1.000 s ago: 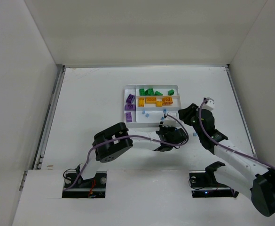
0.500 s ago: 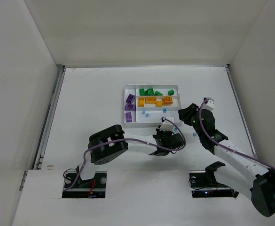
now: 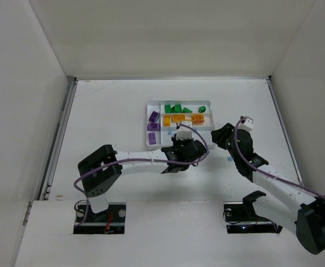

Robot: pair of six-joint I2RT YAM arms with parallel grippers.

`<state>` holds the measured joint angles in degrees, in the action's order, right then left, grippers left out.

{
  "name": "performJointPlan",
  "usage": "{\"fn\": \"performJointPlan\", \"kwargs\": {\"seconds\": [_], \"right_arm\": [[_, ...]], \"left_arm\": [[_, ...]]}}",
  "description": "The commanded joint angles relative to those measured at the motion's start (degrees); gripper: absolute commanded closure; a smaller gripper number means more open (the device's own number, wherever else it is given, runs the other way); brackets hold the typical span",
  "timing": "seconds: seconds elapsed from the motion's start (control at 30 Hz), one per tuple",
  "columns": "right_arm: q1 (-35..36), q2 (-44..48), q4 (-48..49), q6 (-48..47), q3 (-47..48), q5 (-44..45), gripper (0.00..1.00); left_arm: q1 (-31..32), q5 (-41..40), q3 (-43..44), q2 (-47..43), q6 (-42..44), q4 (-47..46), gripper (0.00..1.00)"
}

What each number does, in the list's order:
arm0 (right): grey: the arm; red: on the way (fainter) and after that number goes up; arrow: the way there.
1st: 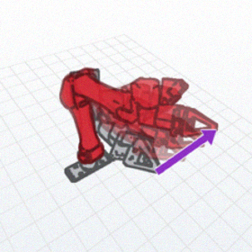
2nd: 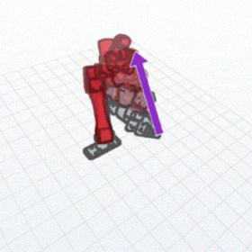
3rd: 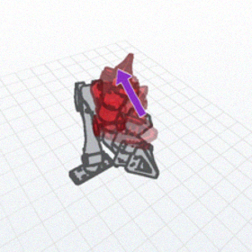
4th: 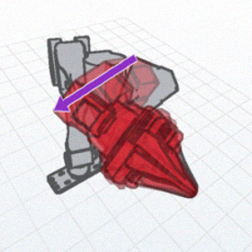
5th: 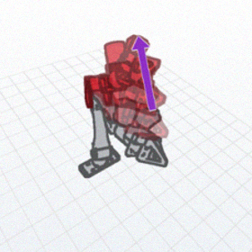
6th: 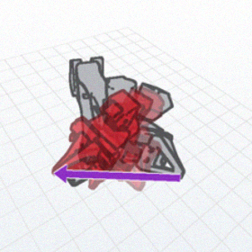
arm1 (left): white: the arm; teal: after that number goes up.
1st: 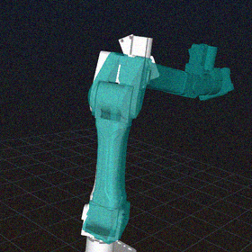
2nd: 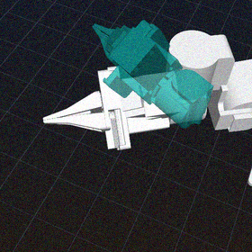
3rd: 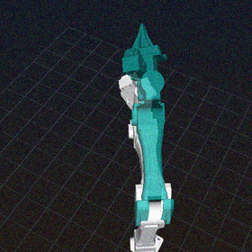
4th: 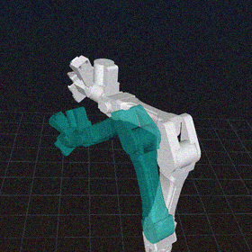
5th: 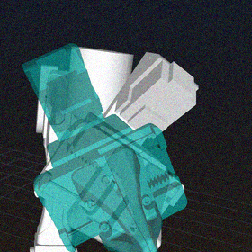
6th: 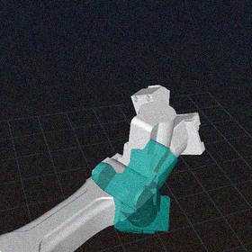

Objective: Sort the legos into containers by color

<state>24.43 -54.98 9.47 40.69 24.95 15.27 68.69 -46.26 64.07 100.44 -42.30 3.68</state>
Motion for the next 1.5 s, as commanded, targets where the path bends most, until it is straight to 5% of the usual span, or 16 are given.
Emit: {"fn": "performJointPlan", "kwargs": {"seconds": [0.0, 0.27, 0.47, 0.93, 1.13, 1.3, 1.47], "right_arm": [[0.31, -0.92, 0.64, 0.79, -1.04, 2.22, 0.55], [5.32, -1.97, -5.51, 4.40, -3.41, 7.93, 0.55], [8.05, -5.13, -9.21, 5.90, -2.89, 10.04, 0.55], [12.62, -19.19, -14.13, 10.02, 5.46, 12.59, 0.55], [13.85, -23.59, -18.52, 11.25, 10.02, 16.10, 0.62], [15.69, -26.75, -22.21, 12.48, 13.02, 18.83, 0.80], [18.50, -22.64, -28.09, 12.93, 14.51, 19.71, 0.86]], "left_arm": [[-4.56, -0.85, -1.32, -2.80, 3.00, -3.06, 0.93], [-15.02, 5.73, -0.62, 0.36, 8.20, -8.78, 0.90], [-18.10, 9.69, -3.07, 0.46, 8.20, -10.97, 0.75], [-20.39, 15.85, -21.78, -15.79, 7.15, -22.04, 0.60], [-19.52, 17.52, -26.27, -20.46, 7.23, -26.88, 0.60], [-18.46, 17.17, -30.84, -25.64, 8.20, -32.58, 0.58], [-18.46, 17.17, -34.54, -29.16, 9.08, -37.95, 0.56]]}}
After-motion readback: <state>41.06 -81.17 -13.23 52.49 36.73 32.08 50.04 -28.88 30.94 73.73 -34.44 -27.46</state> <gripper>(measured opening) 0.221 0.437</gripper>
